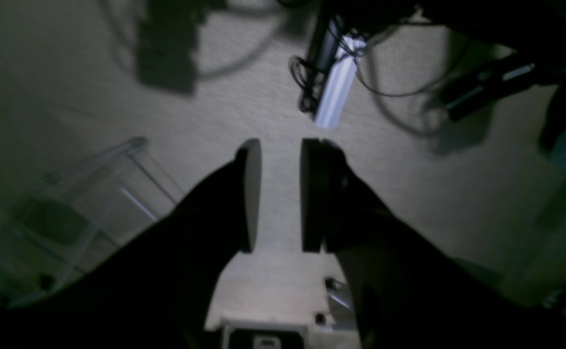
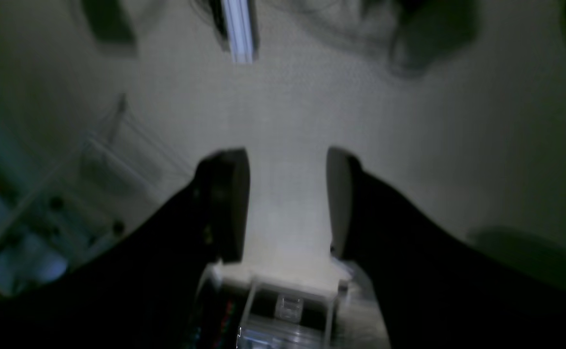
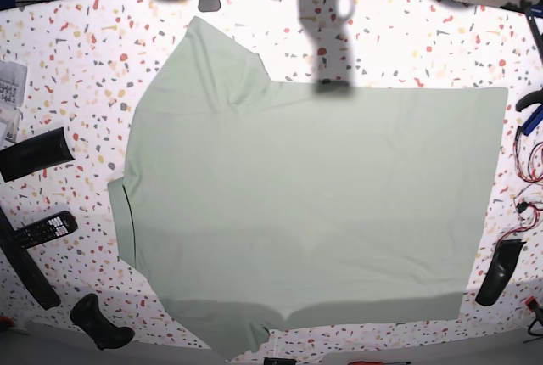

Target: Fold the T-shirt properly

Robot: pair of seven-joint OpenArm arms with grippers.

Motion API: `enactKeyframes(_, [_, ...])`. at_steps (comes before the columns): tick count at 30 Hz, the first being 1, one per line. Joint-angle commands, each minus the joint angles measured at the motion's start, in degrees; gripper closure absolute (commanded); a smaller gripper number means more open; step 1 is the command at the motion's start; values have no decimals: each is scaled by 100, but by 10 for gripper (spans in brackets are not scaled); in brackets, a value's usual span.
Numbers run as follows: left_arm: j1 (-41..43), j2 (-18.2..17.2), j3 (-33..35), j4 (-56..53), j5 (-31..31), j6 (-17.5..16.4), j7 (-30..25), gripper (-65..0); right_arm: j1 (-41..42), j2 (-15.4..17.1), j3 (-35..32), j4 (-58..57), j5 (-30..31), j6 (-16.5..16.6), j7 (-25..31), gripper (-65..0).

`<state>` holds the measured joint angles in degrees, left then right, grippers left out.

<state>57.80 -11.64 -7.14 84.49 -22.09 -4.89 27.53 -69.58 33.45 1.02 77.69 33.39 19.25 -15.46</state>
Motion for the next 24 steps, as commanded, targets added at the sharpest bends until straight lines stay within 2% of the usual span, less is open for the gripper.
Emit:
enactKeyframes(1, [245,-52,-4,304,-9,-24,0,-124,-326,66,247,271,50,144,-26,-260])
enactKeyframes(5, [739,-177,-4,1292,-7,-26,140,-125,-542,57,1128,1381,76,566,-122,-260])
enactKeyframes(7, [879,-208,-46,1661,11,-26,275,-125,-542,37,1467,1720,269,896,-793,-260])
enactKeyframes(10, [951,-205,-267,2031,9,-26,258,-125,-542,37,1893,2133,789,1215,-1161,-260])
enactKeyframes(14, [881,-205,-800,2310,4,-24,240,-125,-542,37,2347,2527,905,1451,-874,-260])
enactKeyframes(16, [868,-205,-1067,2490,-13,-24,238,-125,-542,55,2608,2697,874,1515,-393,-260])
enactKeyframes(18, [868,-205,-1279,2699,-11,-26,240,-125,-542,72,2898,2852,734,1851,15,-260])
enactKeyframes(19, [868,-205,-1357,2820,-11,-26,240,-125,-542,76,3064,2924,682,2041,50,-260])
enactKeyframes(24, [868,-205,-1499,3421,-9,-31,186,-125,-284,83,3757,3235,739,2075,2,-260])
